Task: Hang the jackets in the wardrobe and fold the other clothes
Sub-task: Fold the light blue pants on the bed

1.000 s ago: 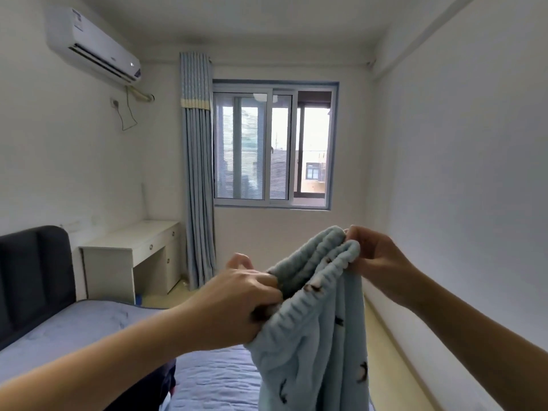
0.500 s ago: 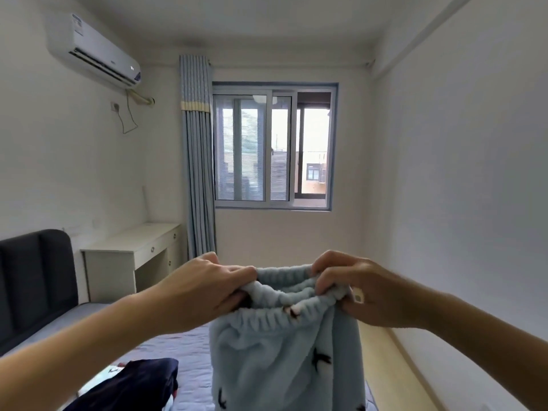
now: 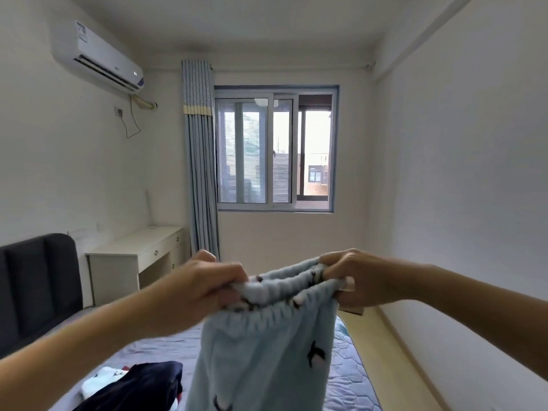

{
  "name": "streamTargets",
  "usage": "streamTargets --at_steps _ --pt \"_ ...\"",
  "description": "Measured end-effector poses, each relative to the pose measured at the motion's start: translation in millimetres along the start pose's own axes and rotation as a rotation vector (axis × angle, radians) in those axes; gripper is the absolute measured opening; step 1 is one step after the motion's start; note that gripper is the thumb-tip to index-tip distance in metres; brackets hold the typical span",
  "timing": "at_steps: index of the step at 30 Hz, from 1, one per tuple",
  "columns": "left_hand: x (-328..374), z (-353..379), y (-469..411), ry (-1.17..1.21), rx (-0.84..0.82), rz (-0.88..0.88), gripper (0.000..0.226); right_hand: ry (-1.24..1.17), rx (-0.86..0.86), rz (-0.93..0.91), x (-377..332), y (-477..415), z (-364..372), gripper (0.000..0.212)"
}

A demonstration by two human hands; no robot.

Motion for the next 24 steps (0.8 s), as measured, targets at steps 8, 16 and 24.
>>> streamTargets --at_steps 8,16,24 --pt "41.7 14.2 19.8 -0.685 -0.021 0.325 0.014 -0.163 0.156 -0.095 -5.4 -8.4 -6.3 0.01" --pt "77.4 13.1 24.9 -0.34 0.021 0.637 0.009 -0.006 0.057 -0.072 9.8 -13.7 -11.7 0.003" --pt "-36.2 -1.7 15.4 -0.541 -0.069 0.232 0.019 0.343 0.014 -0.095 17.4 17.0 -14.4 0.01"
Point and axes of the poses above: each hand's wrist, its own y-axis away from the middle knuckle, its own z-axis out of the palm, x = y × z, the point moved 6 cm from there along -y, towards the middle knuckle, and after that the axes turned 15 degrees about -y, right-handed, at the moved point
